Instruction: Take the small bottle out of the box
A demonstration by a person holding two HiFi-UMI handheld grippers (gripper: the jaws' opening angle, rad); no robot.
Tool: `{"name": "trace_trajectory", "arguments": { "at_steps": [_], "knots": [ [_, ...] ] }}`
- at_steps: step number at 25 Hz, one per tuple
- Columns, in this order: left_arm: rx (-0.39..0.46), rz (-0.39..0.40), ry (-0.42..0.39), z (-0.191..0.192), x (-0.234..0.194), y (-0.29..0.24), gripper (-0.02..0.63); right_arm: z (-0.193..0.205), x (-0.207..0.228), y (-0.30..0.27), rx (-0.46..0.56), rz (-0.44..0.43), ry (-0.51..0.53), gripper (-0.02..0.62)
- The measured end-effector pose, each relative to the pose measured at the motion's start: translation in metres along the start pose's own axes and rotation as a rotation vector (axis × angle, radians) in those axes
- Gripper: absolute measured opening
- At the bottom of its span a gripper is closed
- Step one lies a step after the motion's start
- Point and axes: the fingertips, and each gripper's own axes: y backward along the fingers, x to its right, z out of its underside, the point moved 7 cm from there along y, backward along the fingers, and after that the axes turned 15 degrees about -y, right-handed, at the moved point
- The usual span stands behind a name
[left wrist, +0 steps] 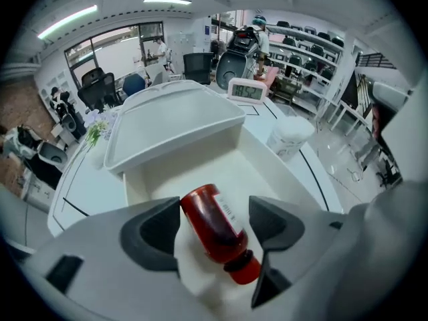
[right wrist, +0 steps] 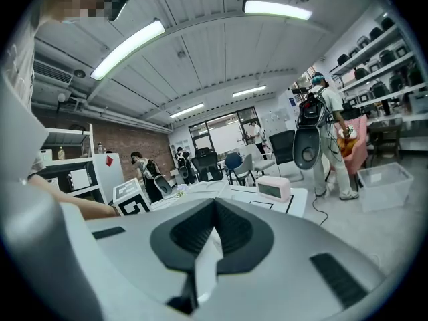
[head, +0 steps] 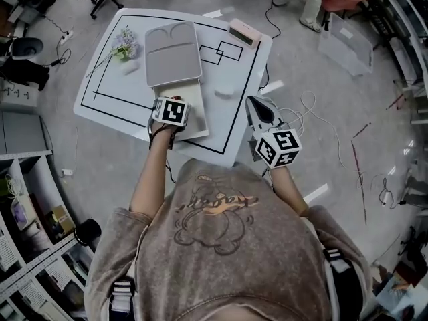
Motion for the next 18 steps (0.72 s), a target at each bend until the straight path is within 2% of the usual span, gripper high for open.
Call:
{"name": "trace_trajectory", "arguments": {
  "at_steps": [5, 18],
  "knots": [
    [-0.041, -0.035, -0.091, 0.001, 0.004, -0.002, 0.285, 0.000, 0.006, 0.006, 0.005, 0.033, -0.009, -0.003],
    [0.002, -0.025, -0.105, -0.001, 0.000, 0.007, 0.253, 0.002, 0.006, 0.017, 0.013, 0.053, -0.010, -0.004]
  ]
}}
